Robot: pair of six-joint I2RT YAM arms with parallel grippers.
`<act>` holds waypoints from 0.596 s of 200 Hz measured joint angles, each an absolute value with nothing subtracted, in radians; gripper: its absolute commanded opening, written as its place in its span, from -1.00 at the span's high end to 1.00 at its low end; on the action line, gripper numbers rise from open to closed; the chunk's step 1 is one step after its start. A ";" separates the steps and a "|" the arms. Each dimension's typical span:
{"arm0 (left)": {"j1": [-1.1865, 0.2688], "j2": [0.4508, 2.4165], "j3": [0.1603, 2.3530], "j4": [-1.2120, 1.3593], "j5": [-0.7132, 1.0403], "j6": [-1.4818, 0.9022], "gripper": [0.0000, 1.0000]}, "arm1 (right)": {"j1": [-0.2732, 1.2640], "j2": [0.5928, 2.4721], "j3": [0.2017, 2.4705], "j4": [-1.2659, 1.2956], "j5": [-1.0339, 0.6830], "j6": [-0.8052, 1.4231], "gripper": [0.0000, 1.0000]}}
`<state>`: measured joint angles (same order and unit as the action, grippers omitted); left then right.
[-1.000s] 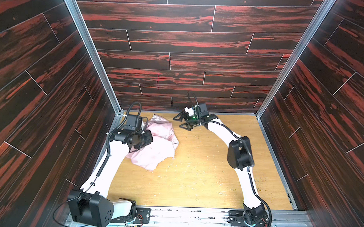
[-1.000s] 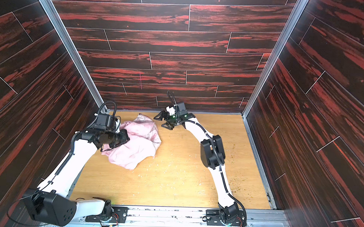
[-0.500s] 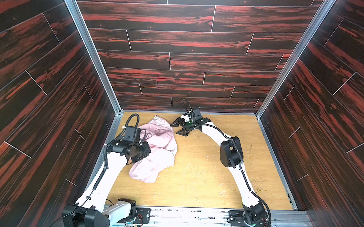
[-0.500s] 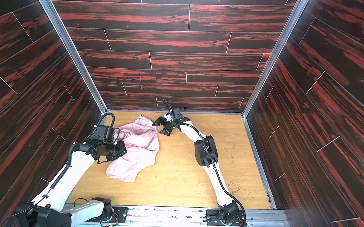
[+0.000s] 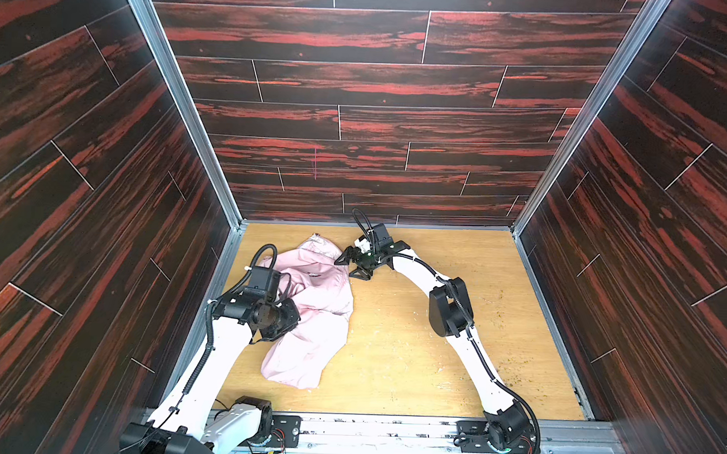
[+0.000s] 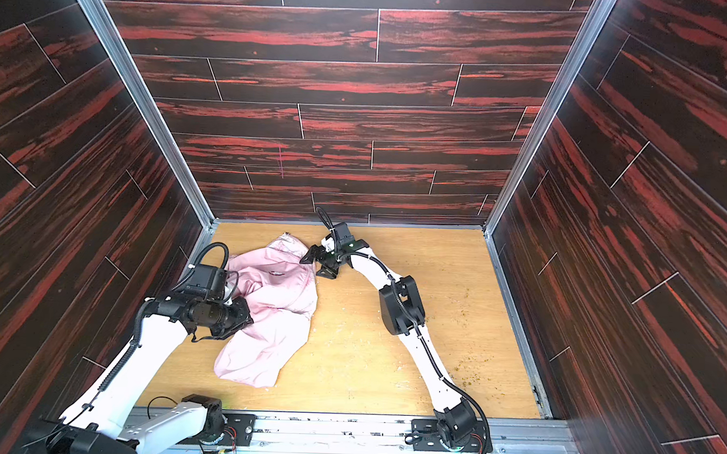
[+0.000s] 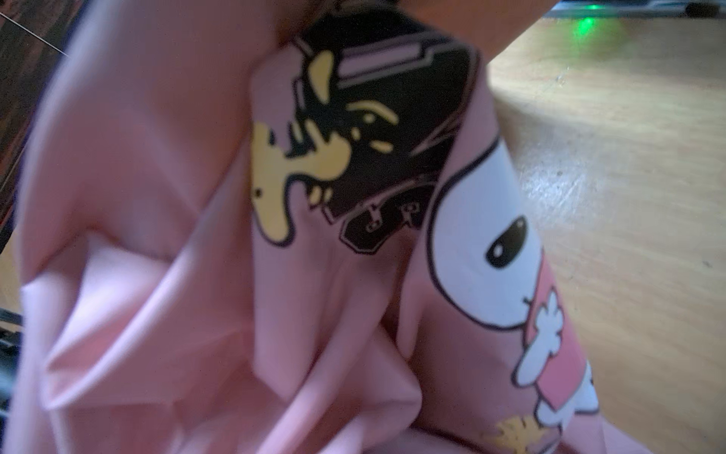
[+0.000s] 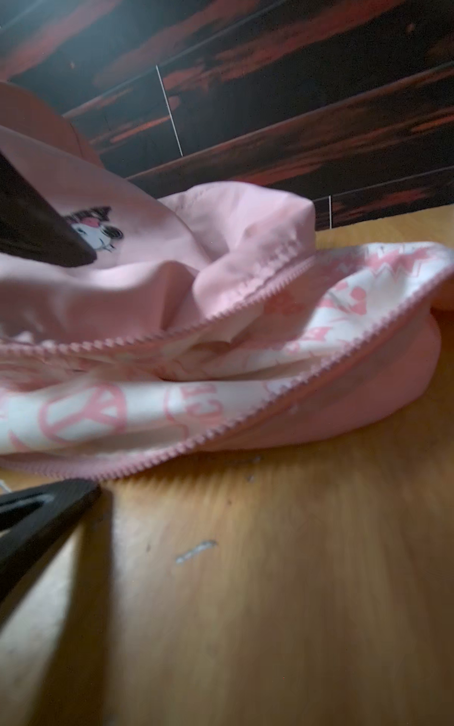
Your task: Zip up the jacket
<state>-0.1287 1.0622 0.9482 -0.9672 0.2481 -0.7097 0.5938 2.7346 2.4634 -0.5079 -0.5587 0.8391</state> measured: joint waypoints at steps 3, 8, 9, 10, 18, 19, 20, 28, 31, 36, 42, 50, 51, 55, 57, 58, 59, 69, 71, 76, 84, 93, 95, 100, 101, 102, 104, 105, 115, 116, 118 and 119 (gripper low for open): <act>-0.129 1.058 0.945 -0.970 0.250 -0.712 1.00 | 0.594 2.735 2.465 -0.508 -0.556 0.836 -0.74; -0.129 1.052 0.940 -0.974 0.253 -0.716 1.00 | 0.596 2.735 2.466 -0.509 -0.551 0.832 -0.74; -0.129 1.050 0.938 -0.975 0.254 -0.717 1.00 | 0.596 2.735 2.466 -0.509 -0.550 0.831 -0.74; -0.129 1.050 0.938 -0.975 0.254 -0.717 1.00 | 0.596 2.735 2.466 -0.509 -0.550 0.831 -0.74; -0.129 1.037 0.929 -0.980 0.258 -0.723 1.00 | 0.598 2.737 2.468 -0.509 -0.547 0.828 -0.73; -0.129 1.035 0.928 -0.982 0.260 -0.724 1.00 | 0.599 2.737 2.468 -0.508 -0.547 0.827 -0.72; -0.129 1.034 0.927 -0.982 0.260 -0.724 1.00 | 0.599 2.737 2.468 -0.508 -0.547 0.827 -0.72; -0.129 1.023 0.921 -0.987 0.263 -0.730 1.00 | 0.602 2.740 2.470 -0.504 -0.548 0.828 -0.70; -0.129 1.019 0.919 -0.988 0.263 -0.731 1.00 | 0.603 2.742 2.471 -0.502 -0.549 0.828 -0.69; -0.129 1.013 0.915 -0.990 0.264 -0.735 1.00 | 0.606 2.745 2.474 -0.495 -0.553 0.830 -0.67; -0.129 1.004 0.911 -0.995 0.266 -0.738 1.00 | 0.610 2.748 2.475 -0.486 -0.557 0.832 -0.64; -0.129 0.994 0.905 -0.998 0.266 -0.743 1.00 | 0.616 2.751 2.475 -0.479 -0.561 0.837 -0.59; -0.129 0.992 0.904 -0.998 0.267 -0.744 1.00 | 0.617 2.752 2.475 -0.476 -0.562 0.836 -0.58; -0.129 0.988 0.900 -0.999 0.267 -0.746 1.00 | 0.621 2.754 2.475 -0.471 -0.565 0.840 -0.55; -0.129 0.985 0.899 -0.999 0.267 -0.748 1.00 | 0.625 2.757 2.475 -0.465 -0.568 0.840 -0.52; -0.129 0.984 0.898 -1.000 0.268 -0.749 1.00 | 0.625 2.757 2.475 -0.465 -0.568 0.840 -0.52; -0.129 0.983 0.897 -1.000 0.268 -0.750 1.00 | 0.626 2.758 2.475 -0.463 -0.568 0.842 -0.51; -0.129 0.976 0.892 -1.003 0.268 -0.754 1.00 | 0.637 2.764 2.475 -0.448 -0.576 0.854 -0.34; -0.129 0.974 0.891 -1.003 0.268 -0.755 1.00 | 0.639 2.764 2.475 -0.445 -0.580 0.854 -0.30; -0.129 0.972 0.889 -1.004 0.269 -0.757 1.00 | 0.644 2.766 2.475 -0.440 -0.583 0.863 -0.22; -0.129 0.969 0.886 -1.005 0.268 -0.760 1.00 | 0.651 2.767 2.475 -0.434 -0.591 0.866 -0.06; -0.129 0.968 0.885 -1.008 0.268 -0.762 1.00 | 0.657 2.768 2.475 -0.425 -0.595 0.869 0.15; -0.129 0.968 0.885 -1.008 0.268 -0.762 1.00 | 0.659 2.768 2.475 -0.424 -0.595 0.882 0.17; -0.129 0.968 0.885 -1.008 0.268 -0.762 1.00 | 0.662 2.768 2.475 -0.419 -0.601 0.881 0.30; -0.129 0.968 0.885 -1.008 0.268 -0.762 1.00 | 0.662 2.768 2.475 -0.419 -0.601 0.881 0.30; -0.129 0.968 0.885 -1.008 0.268 -0.763 1.00 | 0.662 2.768 2.475 -0.418 -0.601 0.885 0.33; -0.129 0.968 0.885 -1.008 0.267 -0.764 1.00 | 0.662 2.768 2.475 -0.417 -0.603 0.884 0.40; -0.129 0.968 0.885 -1.008 0.267 -0.764 1.00 | 0.662 2.768 2.475 -0.417 -0.604 0.882 0.40; -0.129 0.968 0.885 -1.008 0.263 -0.764 1.00 | 0.664 2.768 2.475 -0.404 -0.613 0.884 0.66; -0.129 0.968 0.885 -1.008 0.262 -0.765 1.00 | 0.663 2.768 2.475 -0.403 -0.613 0.889 0.68; -0.129 0.968 0.885 -1.008 0.262 -0.764 1.00 | 0.663 2.768 2.475 -0.401 -0.616 0.884 0.72; -0.129 0.968 0.885 -1.008 0.261 -0.765 1.00 | 0.662 2.768 2.475 -0.400 -0.617 0.877 0.75</act>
<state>-0.1287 0.9676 0.8848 -1.0080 0.2607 -0.7647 0.6624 2.7678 2.4748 -0.4004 -0.6170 0.8768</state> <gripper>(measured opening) 0.076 0.268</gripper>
